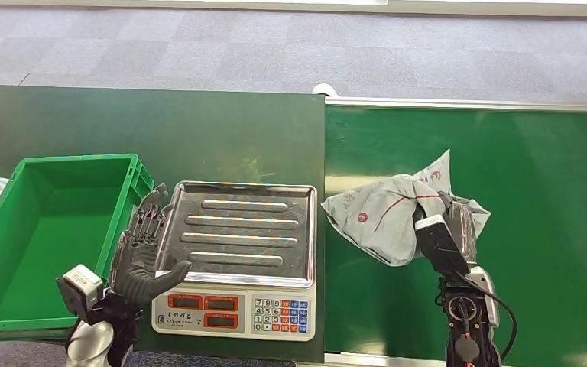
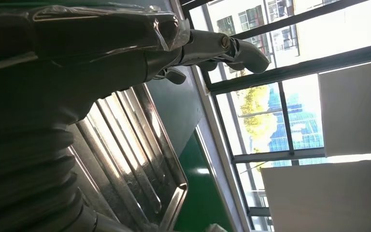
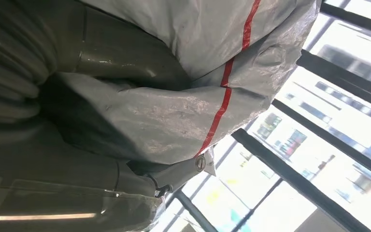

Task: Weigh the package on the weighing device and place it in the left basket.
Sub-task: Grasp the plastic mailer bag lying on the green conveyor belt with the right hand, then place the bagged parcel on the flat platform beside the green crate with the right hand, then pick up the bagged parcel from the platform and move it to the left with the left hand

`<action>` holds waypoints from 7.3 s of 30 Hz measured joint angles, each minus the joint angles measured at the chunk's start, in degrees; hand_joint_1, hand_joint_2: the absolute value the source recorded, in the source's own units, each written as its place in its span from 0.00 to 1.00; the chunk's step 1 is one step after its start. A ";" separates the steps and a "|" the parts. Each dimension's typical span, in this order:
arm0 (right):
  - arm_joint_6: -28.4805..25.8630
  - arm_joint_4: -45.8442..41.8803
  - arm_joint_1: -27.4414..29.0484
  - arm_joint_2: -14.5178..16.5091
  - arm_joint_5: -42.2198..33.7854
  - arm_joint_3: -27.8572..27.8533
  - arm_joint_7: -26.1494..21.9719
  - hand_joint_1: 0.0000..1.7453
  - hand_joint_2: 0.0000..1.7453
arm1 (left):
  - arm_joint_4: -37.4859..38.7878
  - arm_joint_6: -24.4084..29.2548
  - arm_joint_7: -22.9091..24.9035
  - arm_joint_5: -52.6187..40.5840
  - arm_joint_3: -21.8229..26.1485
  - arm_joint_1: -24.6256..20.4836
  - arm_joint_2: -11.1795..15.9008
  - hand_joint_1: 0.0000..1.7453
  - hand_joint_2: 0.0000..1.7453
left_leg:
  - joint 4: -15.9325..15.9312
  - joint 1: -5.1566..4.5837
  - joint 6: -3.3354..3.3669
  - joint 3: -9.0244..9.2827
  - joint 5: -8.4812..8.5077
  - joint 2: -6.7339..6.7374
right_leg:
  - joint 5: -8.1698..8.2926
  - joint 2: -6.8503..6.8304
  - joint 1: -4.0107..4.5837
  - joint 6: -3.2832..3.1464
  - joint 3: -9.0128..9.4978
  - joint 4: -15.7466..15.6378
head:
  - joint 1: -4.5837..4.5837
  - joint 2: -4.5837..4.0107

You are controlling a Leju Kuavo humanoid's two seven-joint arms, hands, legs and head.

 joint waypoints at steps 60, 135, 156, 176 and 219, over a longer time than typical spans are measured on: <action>6.33 22.21 -29.13 3.47 0.79 57.75 -3.71 1.00 1.00 | 2.97 0.28 -1.27 3.33 -1.49 -1.01 1.34 0.00 1.00 | 0.00 0.01 -0.01 -0.07 0.01 -0.02 | 0.01 -0.02 0.01 0.00 -0.02 0.02 | 0.03 0.00; 18.88 41.92 -32.71 5.92 -15.17 44.97 -0.43 0.00 1.00 | 5.35 10.06 -3.65 10.42 1.84 -2.80 1.58 0.00 1.00 | 0.01 0.01 -0.01 0.00 0.02 0.01 | 0.02 0.02 0.02 -0.02 -0.03 0.02 | 0.02 0.00; -10.94 23.32 -17.40 4.57 -16.98 31.52 -8.57 0.00 1.00 | 0.88 7.58 -4.03 8.23 1.93 0.25 1.05 0.00 1.00 | 0.01 0.01 -0.01 -0.01 0.01 0.00 | 0.02 0.01 0.01 -0.01 -0.03 0.01 | 0.03 0.00; -7.97 7.85 -8.01 4.07 -24.18 24.52 -12.66 0.00 1.00 | 2.92 4.70 -3.13 1.29 -3.10 -4.73 0.96 0.00 1.00 | 0.01 0.01 -0.01 0.01 0.01 -0.02 | 0.02 0.00 0.01 -0.02 -0.02 0.00 | 0.02 0.00; -4.60 0.92 1.75 5.39 -19.87 19.21 -8.72 0.00 1.00 | 31.78 4.09 25.53 -36.24 -26.51 -29.27 2.53 0.15 1.00 | 0.00 0.00 0.01 0.49 0.01 -0.07 | 0.04 -0.08 0.00 0.03 0.57 -0.01 | 0.02 0.00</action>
